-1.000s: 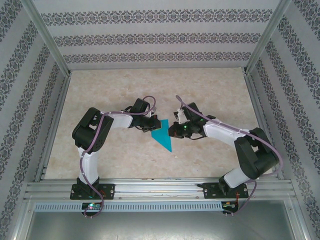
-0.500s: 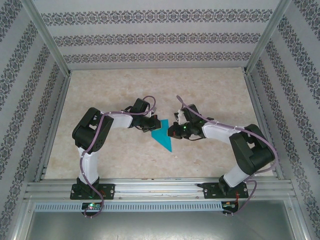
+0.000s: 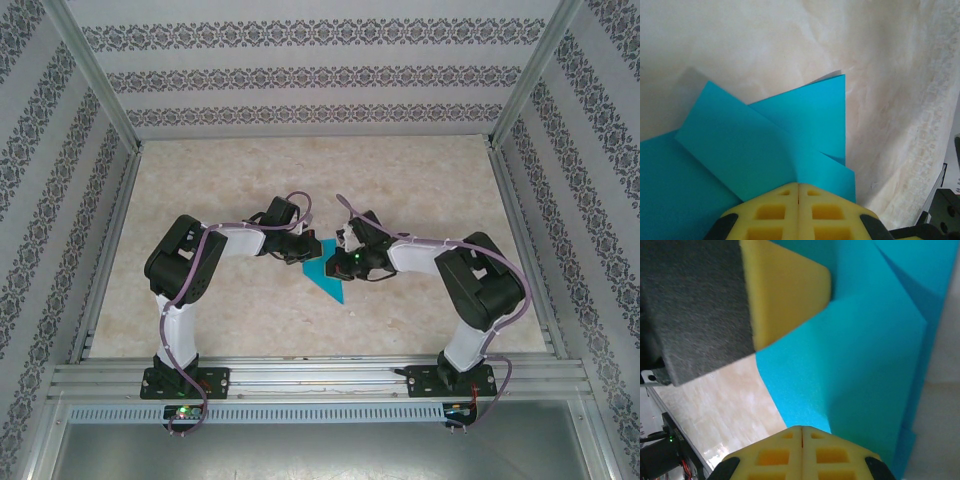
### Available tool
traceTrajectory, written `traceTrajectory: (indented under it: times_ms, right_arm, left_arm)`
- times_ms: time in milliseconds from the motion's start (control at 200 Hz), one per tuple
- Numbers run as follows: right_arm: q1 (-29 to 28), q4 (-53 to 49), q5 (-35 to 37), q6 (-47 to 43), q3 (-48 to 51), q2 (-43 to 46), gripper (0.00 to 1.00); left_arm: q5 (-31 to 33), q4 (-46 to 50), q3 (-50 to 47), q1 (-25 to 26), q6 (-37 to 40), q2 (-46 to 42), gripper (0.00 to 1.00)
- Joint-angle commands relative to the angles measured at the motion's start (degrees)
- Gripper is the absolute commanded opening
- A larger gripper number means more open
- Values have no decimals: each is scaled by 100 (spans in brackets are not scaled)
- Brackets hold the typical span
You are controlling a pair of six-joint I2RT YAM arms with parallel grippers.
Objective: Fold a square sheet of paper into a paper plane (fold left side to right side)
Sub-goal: Fourth fold the wing at the center of the table.
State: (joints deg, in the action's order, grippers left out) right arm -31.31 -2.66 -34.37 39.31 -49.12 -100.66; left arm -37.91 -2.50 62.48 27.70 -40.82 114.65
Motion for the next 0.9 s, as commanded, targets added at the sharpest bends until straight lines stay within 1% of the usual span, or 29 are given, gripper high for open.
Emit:
traceTrajectory:
  times_ms: [0,330,605,894]
  right_arm:
    - [-60,110,1,33,-243,-178,0]
    - [-107,-323,315,-164,-651,-505,0]
    - [-165,-821,431,-369,-574,-559,0]
    - [-200,-982,414,-354,-281,-368,0]
  left_arm:
    - [337,211,-173,70,56,216,0]
    - [341,224,-153,69,57,233,0]
    - [404,321,-118,69,74,225,0]
    - [513,426,-105,69,100,238,0]
